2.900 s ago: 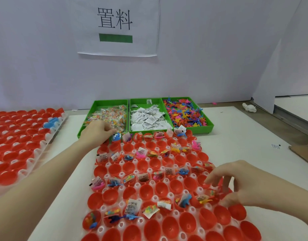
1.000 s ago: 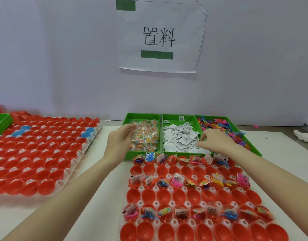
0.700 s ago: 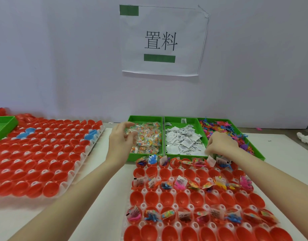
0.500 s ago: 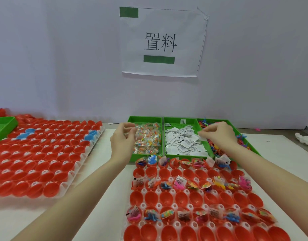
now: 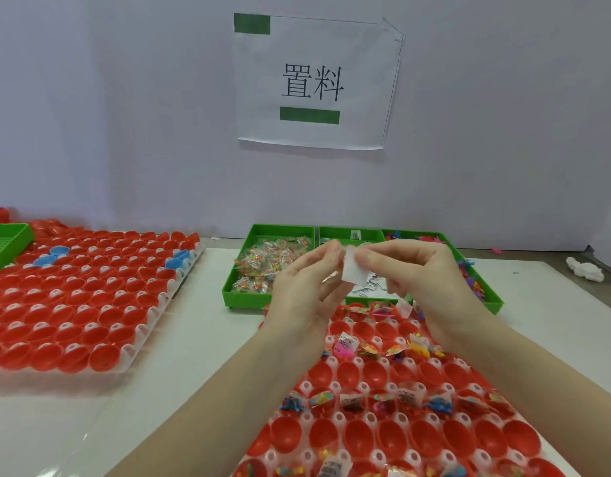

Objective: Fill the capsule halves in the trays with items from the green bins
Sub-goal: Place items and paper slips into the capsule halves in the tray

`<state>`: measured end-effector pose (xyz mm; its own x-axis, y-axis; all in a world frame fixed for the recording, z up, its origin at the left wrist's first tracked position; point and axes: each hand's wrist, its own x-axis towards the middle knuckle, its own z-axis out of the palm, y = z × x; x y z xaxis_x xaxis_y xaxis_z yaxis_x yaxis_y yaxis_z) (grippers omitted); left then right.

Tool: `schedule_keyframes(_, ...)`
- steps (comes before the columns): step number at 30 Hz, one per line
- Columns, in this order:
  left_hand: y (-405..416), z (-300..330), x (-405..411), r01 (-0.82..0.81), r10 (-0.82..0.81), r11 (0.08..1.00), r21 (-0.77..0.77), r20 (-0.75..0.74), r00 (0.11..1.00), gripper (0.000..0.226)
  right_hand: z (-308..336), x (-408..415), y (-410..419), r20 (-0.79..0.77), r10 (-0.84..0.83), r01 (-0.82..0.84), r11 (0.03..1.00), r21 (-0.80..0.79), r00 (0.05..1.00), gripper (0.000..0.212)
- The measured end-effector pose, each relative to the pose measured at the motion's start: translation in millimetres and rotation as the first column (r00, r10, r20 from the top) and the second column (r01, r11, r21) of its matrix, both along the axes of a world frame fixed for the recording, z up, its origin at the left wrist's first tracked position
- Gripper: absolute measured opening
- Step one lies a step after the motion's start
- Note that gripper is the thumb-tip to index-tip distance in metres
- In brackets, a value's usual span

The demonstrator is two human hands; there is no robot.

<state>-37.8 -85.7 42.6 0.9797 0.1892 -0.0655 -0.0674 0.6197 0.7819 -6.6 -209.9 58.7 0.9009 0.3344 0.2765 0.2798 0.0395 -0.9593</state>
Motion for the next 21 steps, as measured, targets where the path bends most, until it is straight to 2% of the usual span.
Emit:
schedule_keyframes(3, -7.3, 1.1, -14.6, 0.051, -0.057, 0.996, 0.07, 0.093, 0.994, 0.02, -0.1, -10.8, -5.8, 0.09, -0.085, 0.085, 0.996, 0.006, 0.992, 0.004)
schedule_keyframes(5, -13.6, 0.3, -21.9, 0.027, -0.05, 0.98, 0.198, 0.115, 0.992, 0.01, -0.9, -17.7, -9.8, 0.12, -0.121, 0.122, 0.992, -0.007, 0.985, 0.005)
schedule_keyframes(7, -18.8, -0.5, -25.7, -0.038, 0.0, 0.948, 0.317, 0.118, 0.993, 0.024, -0.7, -24.0, -14.9, 0.09, -0.134, 0.136, 0.991, -0.008, 0.987, 0.006)
schedule_keyframes(9, -21.8, -0.9, -26.4, -0.09, 0.042, 0.925, 0.37, 0.135, 0.99, 0.032, -0.7, -28.5, -20.9, 0.017, -0.105, 0.105, 0.994, -0.023, 0.994, 0.015)
schedule_keyframes(11, -23.2, -0.1, -27.9, -0.109, 0.055, 0.91, 0.399, 0.145, 0.988, 0.034, 0.2, -32.2, -27.5, -0.096, -0.022, 0.026, 0.999, 0.042, 0.995, 0.02)
schedule_keyframes(14, -26.7, -0.3, -31.5, -0.114, 0.042, 0.884, 0.454, 0.165, 0.985, 0.033, 2.3, -37.4, -40.5, -0.219, 0.098, -0.046, 0.972, 0.232, 0.971, 0.03)
schedule_keyframes(18, -35.2, 0.0, -39.3, -0.05, -0.009, 0.888, 0.456, 0.127, 0.992, 0.031, 5.6, -46.4, -54.0, -0.152, 0.056, -0.018, 0.97, 0.241, 0.987, 0.033)
schedule_keyframes(21, -42.4, 1.8, -44.9, -0.019, -0.036, 0.896, 0.445, 0.115, 0.993, 0.03, 5.2, -52.1, -58.8, -0.074, -0.025, 0.036, 0.989, 0.142, 0.997, 0.032)
